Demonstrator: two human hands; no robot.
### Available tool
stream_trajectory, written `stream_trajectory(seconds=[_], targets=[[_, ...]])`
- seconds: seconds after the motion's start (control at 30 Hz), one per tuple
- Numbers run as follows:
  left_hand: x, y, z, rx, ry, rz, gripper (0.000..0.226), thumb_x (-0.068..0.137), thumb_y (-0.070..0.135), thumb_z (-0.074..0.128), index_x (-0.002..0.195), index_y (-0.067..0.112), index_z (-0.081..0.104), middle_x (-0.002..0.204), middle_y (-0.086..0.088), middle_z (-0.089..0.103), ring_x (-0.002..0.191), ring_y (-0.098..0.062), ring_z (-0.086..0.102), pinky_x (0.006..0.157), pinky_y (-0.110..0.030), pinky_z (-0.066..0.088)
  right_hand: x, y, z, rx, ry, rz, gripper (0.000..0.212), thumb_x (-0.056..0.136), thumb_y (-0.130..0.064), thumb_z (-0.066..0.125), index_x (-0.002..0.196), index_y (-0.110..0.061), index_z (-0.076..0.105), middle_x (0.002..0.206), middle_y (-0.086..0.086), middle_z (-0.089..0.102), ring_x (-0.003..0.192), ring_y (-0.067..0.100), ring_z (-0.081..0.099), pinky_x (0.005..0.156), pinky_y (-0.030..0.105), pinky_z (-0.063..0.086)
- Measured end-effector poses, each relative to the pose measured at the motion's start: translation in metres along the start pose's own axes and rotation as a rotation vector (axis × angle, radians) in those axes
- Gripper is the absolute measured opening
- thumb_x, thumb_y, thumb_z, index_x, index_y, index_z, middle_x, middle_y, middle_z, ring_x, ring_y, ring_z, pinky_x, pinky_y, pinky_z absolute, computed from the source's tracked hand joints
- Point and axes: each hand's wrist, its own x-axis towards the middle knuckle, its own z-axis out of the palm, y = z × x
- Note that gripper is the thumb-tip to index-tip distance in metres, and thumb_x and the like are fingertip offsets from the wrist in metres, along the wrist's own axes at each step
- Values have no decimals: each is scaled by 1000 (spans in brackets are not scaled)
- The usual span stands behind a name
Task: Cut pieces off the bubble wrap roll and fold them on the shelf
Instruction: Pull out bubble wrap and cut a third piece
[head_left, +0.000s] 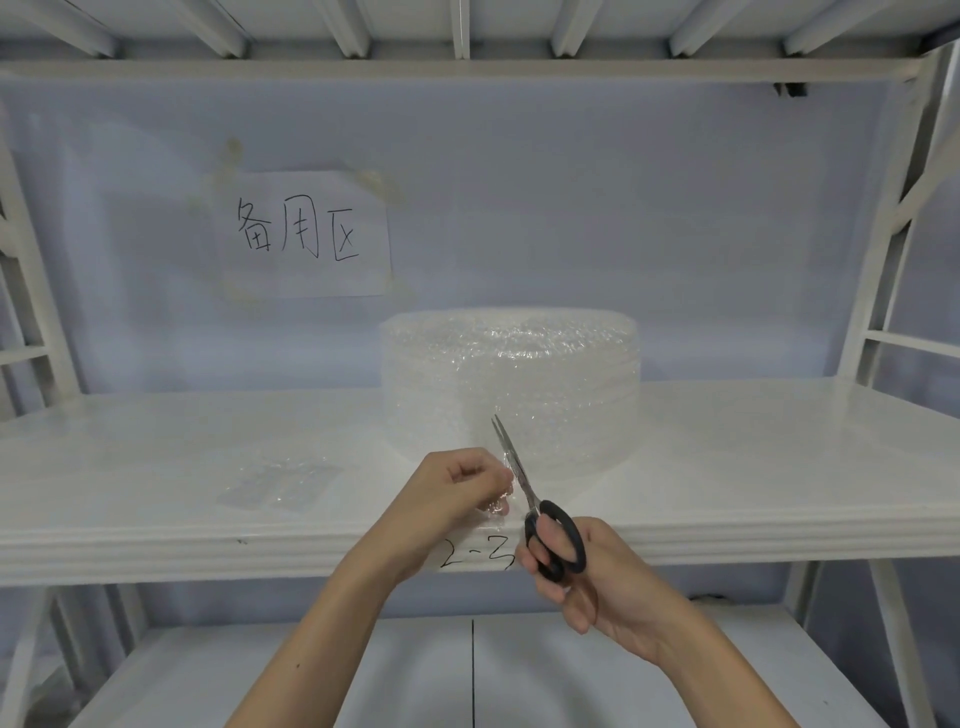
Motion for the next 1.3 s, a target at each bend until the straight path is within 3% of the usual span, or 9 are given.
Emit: stream_trajectory(seconds=[0.13, 0.23, 0.33, 0.47, 0.67, 0.83, 0.93, 1.07, 1.3], targets=[[-1, 3, 2, -63, 56, -5, 34, 86, 41, 60, 70, 11, 61, 69, -5, 54, 63, -17, 46, 58, -27, 34, -1, 0, 1, -22, 21, -8, 38, 95, -19, 54, 57, -17, 55, 72, 4, 53, 46, 12, 43, 29, 19, 37], [1, 0, 4, -93, 127, 11, 20, 91, 22, 64, 73, 14, 63, 64, -2, 58, 58, -13, 49, 53, -20, 38, -1, 0, 1, -25, 26, -7, 37, 93, -25, 57, 57, -16, 56, 70, 3, 54, 46, 13, 43, 29, 19, 38], [1, -2, 5, -86, 146, 26, 20, 92, 11, 62, 73, 15, 65, 63, 2, 61, 57, -9, 55, 52, -13, 43, -1, 0, 1, 0, 3, 12, 37, 85, -39, 64, 63, -11, 55, 69, 4, 54, 44, 14, 43, 28, 20, 38], [0, -3, 5, -58, 112, 46, 14, 91, 10, 63, 78, 9, 66, 65, 1, 62, 62, -12, 56, 57, -13, 45, 0, -5, -3, 55, -50, 57, 43, 82, -49, 55, 70, -8, 50, 70, 2, 56, 41, 12, 41, 27, 19, 37], [-1, -3, 4, -42, 93, 63, 18, 90, 5, 62, 73, 9, 66, 63, 1, 62, 60, -12, 54, 62, -16, 47, 2, -15, 0, -24, -34, 42, 40, 78, -48, 61, 66, -10, 53, 70, 2, 59, 40, 12, 43, 28, 17, 36], [-2, 0, 4, -34, 103, 63, 20, 92, 3, 59, 72, 7, 63, 61, 3, 59, 56, -9, 51, 57, -14, 44, 3, -15, 2, -94, -38, -4, 39, 80, -45, 64, 50, -20, 60, 75, 7, 52, 41, 9, 43, 28, 18, 37], [-3, 8, 7, -145, 140, 3, 24, 95, 10, 50, 75, 4, 62, 68, -7, 57, 57, -14, 54, 46, -12, 41, 2, -16, 2, -93, -15, -9, 41, 79, -46, 68, 48, -21, 59, 73, 6, 52, 37, 8, 41, 28, 17, 36], [1, 10, 8, -128, 238, 35, 30, 93, 32, 59, 78, 7, 63, 72, -8, 58, 63, -18, 56, 57, -24, 48, 2, -16, 2, -94, -1, -6, 39, 80, -43, 63, 47, -21, 58, 75, 13, 48, 36, 9, 39, 28, 17, 35], [2, 12, 10, 74, 358, 93, 31, 85, 39, 70, 77, 9, 65, 66, -1, 61, 54, -14, 57, 63, -37, 52, -1, -19, 3, -134, -7, 33, 37, 78, -43, 62, 66, -9, 55, 58, 8, 45, 30, 8, 37, 28, 16, 34]])
